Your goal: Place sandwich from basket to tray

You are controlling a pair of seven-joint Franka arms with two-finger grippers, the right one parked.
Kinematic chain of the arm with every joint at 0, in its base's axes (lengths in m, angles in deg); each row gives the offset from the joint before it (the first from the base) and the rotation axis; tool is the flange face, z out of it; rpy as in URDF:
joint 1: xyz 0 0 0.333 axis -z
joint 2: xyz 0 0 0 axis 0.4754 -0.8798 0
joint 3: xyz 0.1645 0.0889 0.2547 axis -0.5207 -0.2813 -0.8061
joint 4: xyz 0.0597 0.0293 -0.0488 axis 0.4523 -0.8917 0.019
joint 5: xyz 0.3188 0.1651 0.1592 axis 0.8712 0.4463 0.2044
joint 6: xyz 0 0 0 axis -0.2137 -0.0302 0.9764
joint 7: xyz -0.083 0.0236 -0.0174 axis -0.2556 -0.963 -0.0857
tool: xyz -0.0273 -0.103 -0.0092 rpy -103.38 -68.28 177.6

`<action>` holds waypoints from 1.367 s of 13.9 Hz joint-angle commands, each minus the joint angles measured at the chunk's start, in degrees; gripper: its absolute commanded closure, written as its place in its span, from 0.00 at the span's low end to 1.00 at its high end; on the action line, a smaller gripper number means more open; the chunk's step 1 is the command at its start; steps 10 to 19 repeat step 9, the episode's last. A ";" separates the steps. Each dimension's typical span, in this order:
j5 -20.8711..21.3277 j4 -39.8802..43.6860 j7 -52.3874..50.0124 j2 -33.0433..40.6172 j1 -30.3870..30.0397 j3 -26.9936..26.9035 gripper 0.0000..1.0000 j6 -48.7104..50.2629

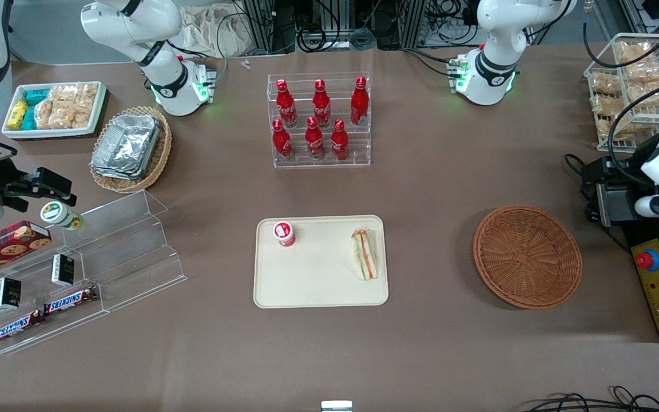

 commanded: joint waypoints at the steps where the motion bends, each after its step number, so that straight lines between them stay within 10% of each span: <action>1: 0.46 -0.85 -0.30 0.97 1.13 -1.14 0.00 0.26; 6: -1.55 -0.85 -0.22 1.23 13.17 -14.85 0.00 0.26; 19: -1.65 -0.85 0.05 1.23 12.92 -14.86 0.00 0.00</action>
